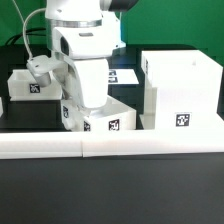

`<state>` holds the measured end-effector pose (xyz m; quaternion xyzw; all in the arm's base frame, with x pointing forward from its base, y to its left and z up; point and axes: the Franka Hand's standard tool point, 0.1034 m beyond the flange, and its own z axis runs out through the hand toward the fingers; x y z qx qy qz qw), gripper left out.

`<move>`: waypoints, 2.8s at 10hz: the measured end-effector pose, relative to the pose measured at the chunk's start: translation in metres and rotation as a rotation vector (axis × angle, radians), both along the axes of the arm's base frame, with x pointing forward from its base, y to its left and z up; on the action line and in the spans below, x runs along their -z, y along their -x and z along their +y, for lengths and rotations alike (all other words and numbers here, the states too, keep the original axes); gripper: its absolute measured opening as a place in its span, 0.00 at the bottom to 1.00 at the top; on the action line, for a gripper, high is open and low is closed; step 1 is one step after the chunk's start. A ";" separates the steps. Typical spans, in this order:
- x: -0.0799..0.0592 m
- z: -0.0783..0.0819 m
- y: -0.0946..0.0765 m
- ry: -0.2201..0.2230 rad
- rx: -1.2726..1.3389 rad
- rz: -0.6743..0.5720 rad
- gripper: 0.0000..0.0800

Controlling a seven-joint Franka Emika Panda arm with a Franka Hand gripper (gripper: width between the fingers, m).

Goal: Assemble drawer

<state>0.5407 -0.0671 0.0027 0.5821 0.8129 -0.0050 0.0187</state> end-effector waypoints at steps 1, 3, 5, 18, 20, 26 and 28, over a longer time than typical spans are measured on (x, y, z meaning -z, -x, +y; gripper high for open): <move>0.000 0.000 0.000 0.001 0.000 0.003 0.81; 0.000 -0.001 0.000 0.003 -0.001 0.013 0.81; -0.001 0.000 0.000 0.002 -0.001 0.011 0.81; 0.000 0.007 0.001 -0.012 0.243 -0.001 0.05; -0.001 0.017 0.000 -0.014 0.329 0.001 0.05; 0.000 0.025 0.001 -0.018 0.361 0.000 0.05; -0.002 0.036 0.003 -0.024 0.364 0.001 0.05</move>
Offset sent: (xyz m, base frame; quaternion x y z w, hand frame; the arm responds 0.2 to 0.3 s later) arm 0.0010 0.0016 -0.0020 0.0136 -0.0071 -0.0309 0.9994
